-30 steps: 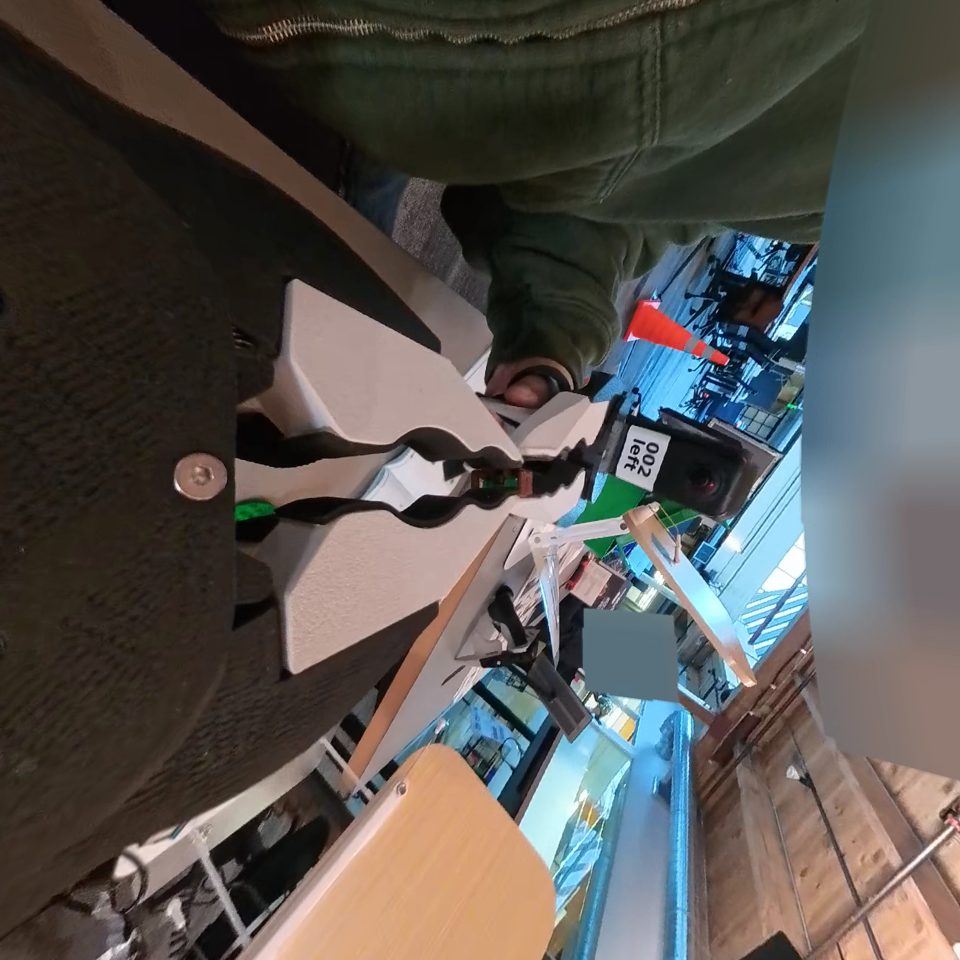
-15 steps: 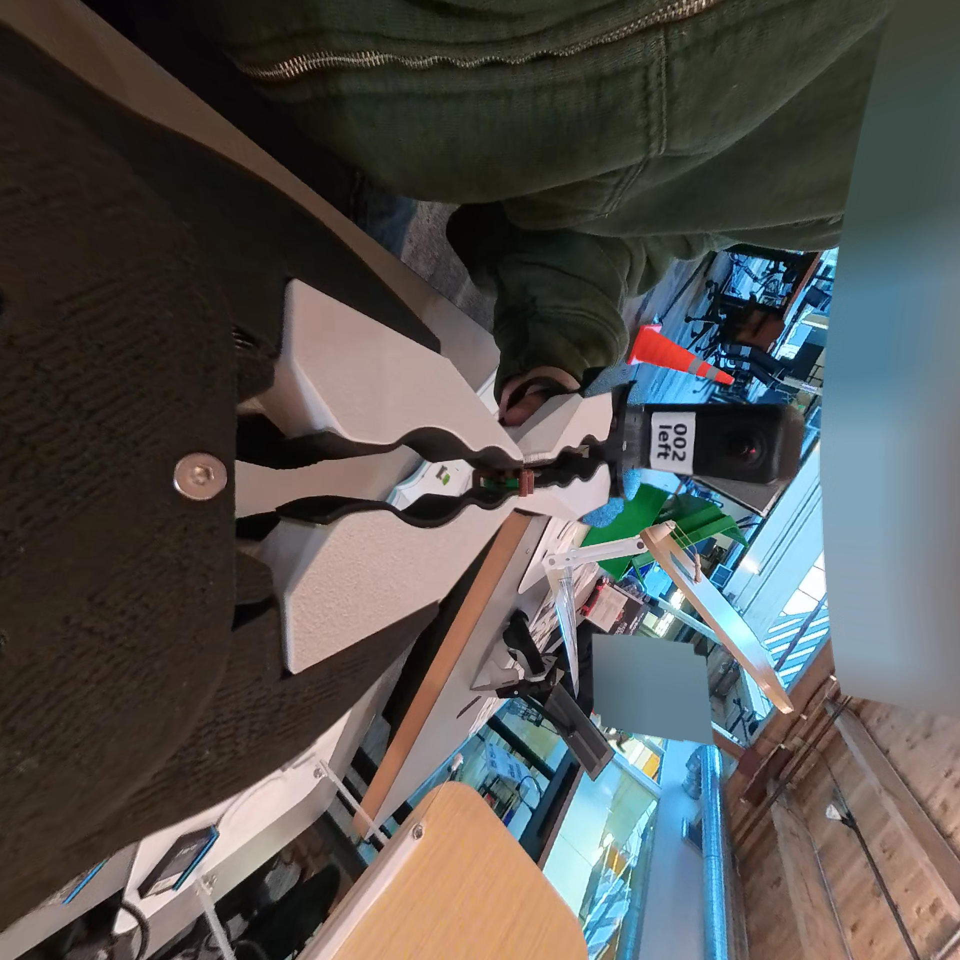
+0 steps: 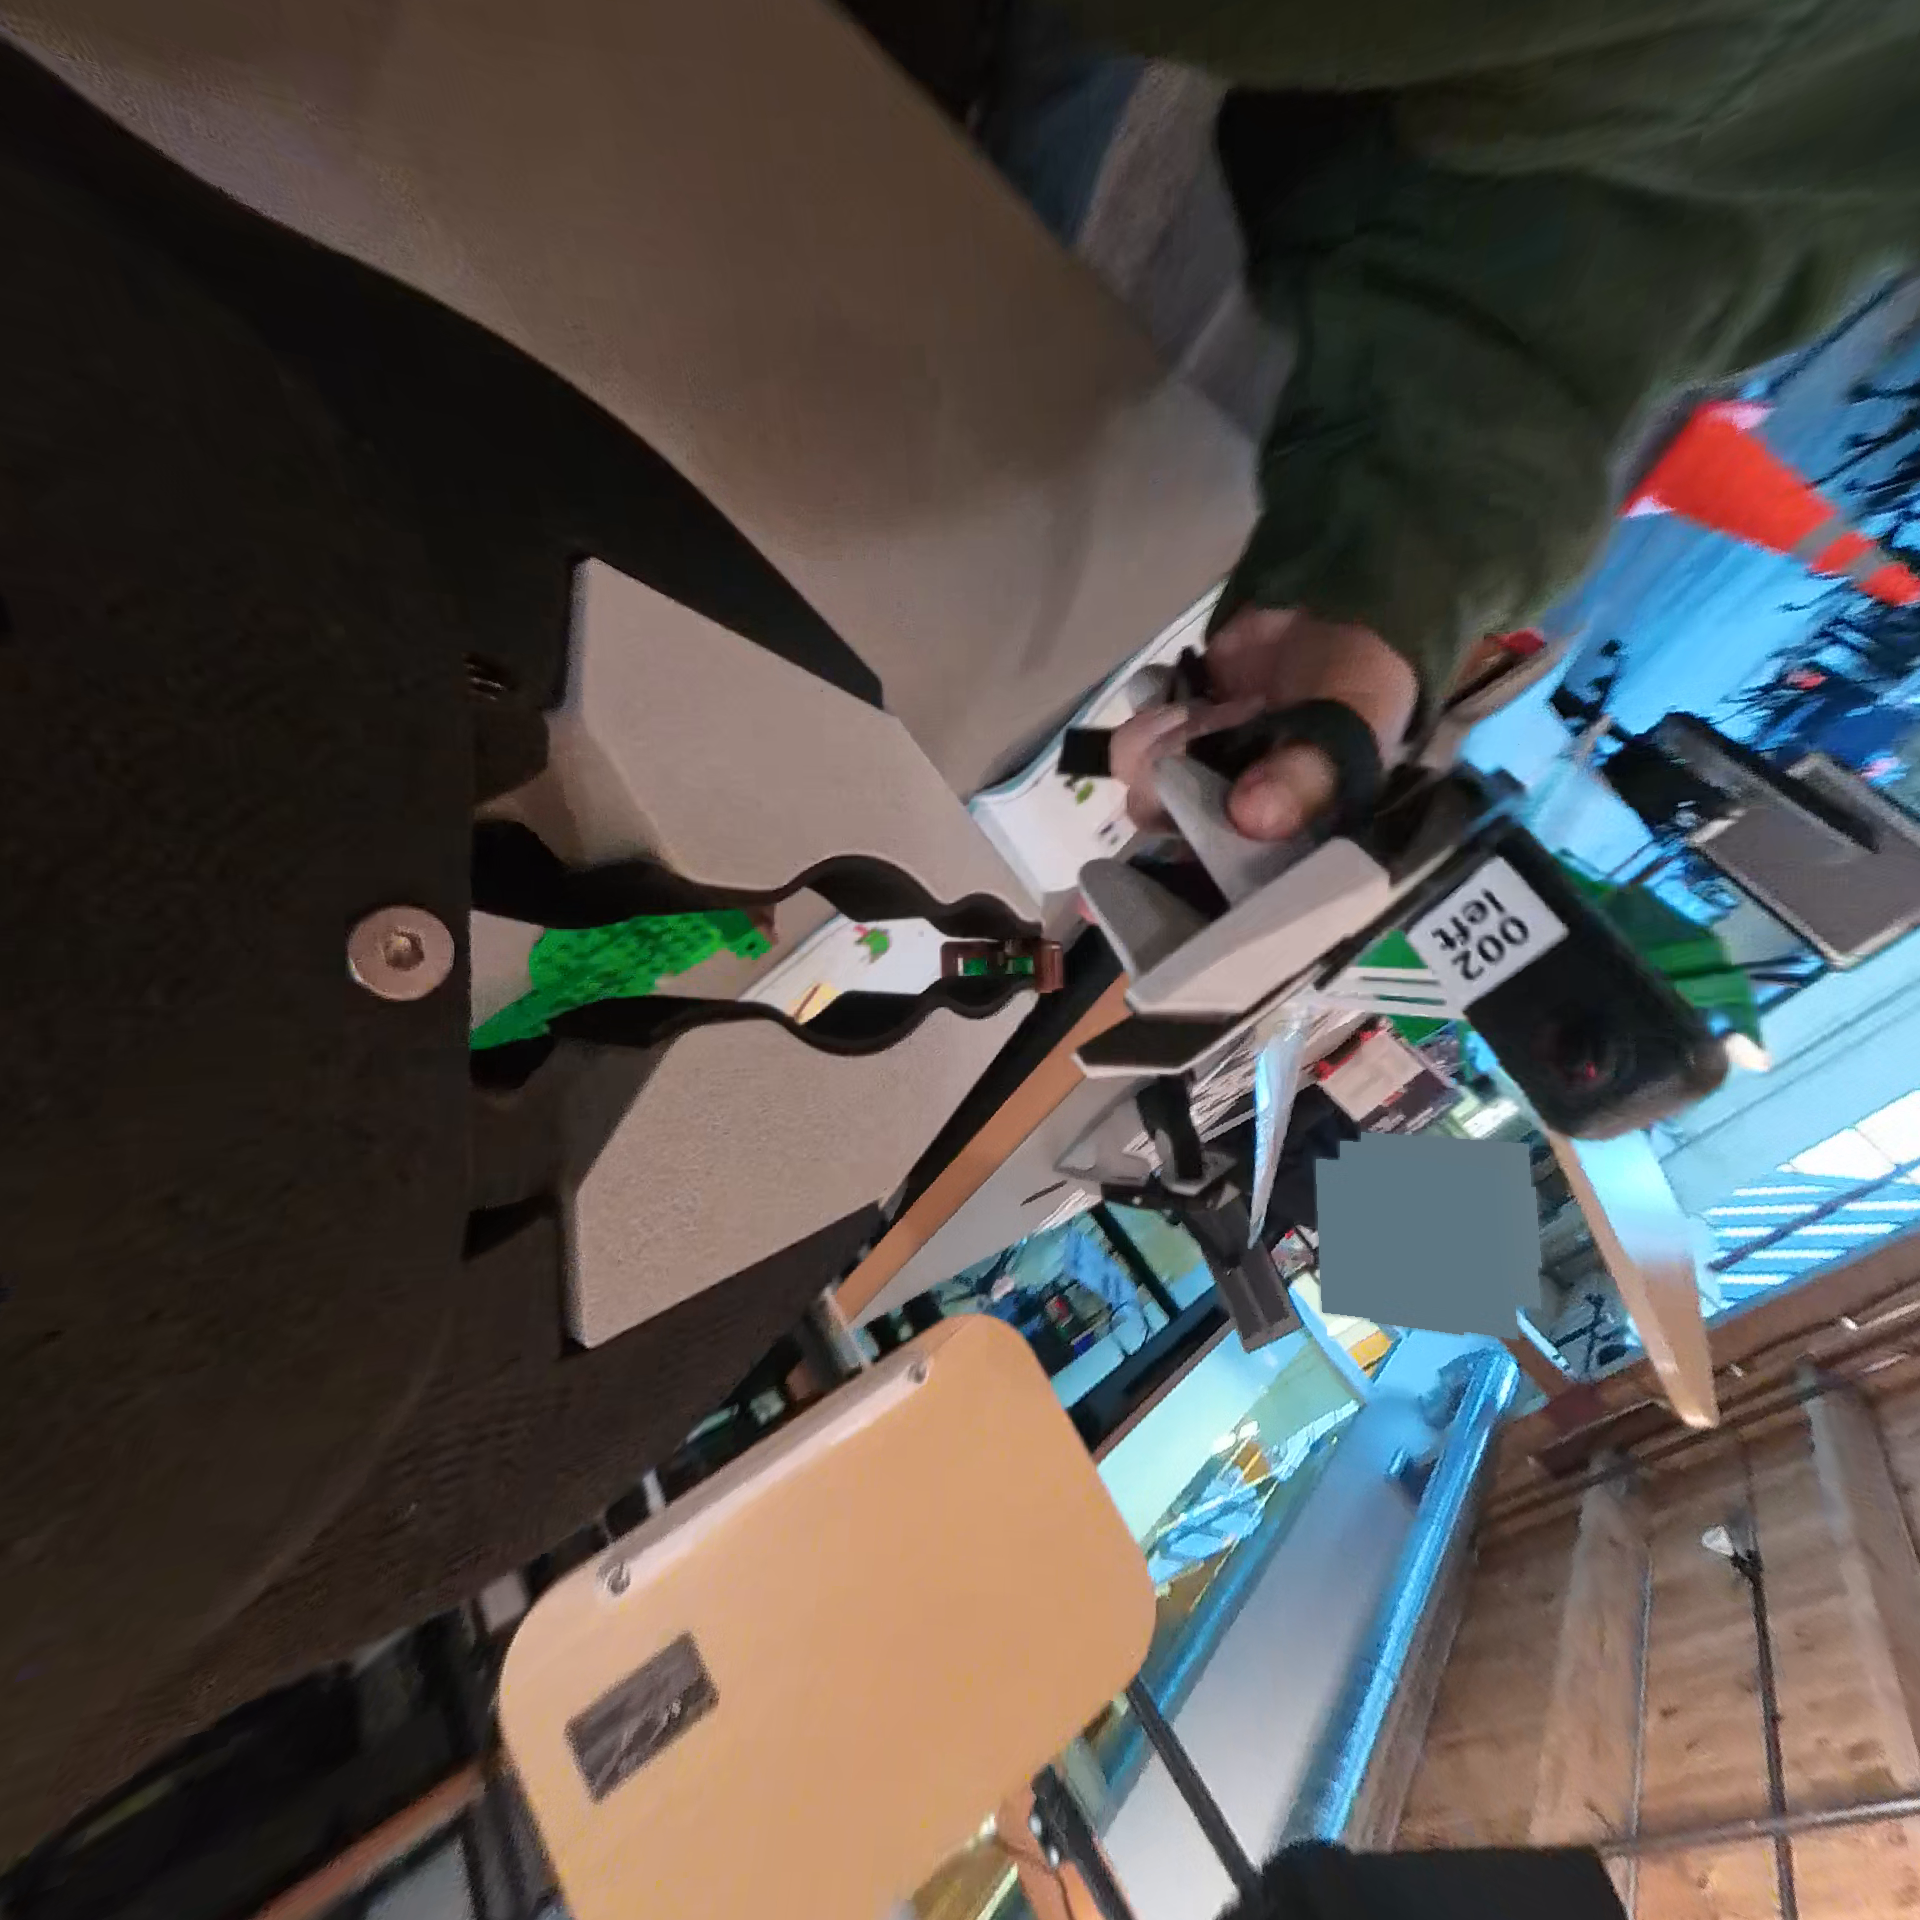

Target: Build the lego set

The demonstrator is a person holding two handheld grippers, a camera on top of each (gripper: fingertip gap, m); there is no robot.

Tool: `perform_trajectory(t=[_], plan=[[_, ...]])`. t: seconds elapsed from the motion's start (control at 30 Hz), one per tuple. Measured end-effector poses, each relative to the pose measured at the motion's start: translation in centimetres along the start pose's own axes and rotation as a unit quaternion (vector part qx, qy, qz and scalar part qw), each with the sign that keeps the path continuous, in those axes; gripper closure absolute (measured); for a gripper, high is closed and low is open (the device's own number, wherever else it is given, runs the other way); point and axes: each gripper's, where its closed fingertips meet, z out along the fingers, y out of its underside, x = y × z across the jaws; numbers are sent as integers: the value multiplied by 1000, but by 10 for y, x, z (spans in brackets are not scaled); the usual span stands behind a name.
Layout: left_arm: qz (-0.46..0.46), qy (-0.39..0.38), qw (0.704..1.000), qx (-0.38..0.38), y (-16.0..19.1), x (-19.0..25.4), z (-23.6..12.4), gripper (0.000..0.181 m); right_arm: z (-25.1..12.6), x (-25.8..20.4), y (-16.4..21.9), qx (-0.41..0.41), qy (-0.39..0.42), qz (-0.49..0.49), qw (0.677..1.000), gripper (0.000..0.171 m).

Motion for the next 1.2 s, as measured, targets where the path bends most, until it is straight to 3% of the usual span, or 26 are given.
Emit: perform_trajectory(t=[0.13,0.4,0.63,0.77,0.9,1.03,1.2], plan=[[-21,-2,998,-57,20,-5,2,174,4,-2,6,-26,11,-45,999,167],[-32,7,996,-81,32,-6,0,180,8,-6,13,-66,10,-103,992,166],[3,-73,995,-66,40,-29,-11,181,-5,10,54,-95,47,30,994,124],[-1,-153,987,-55,53,-34,-23,181,-28,43,78,-54,147,153,976,128],[18,-216,975,-43,65,-20,-27,181,-47,65,86,-39,212,188,958,133],[59,-260,964,-18,65,-17,-28,181,-54,65,95,-20,223,238,945,135],[92,-249,964,-15,64,-19,-18,181,-58,68,97,-13,234,250,940,137]])
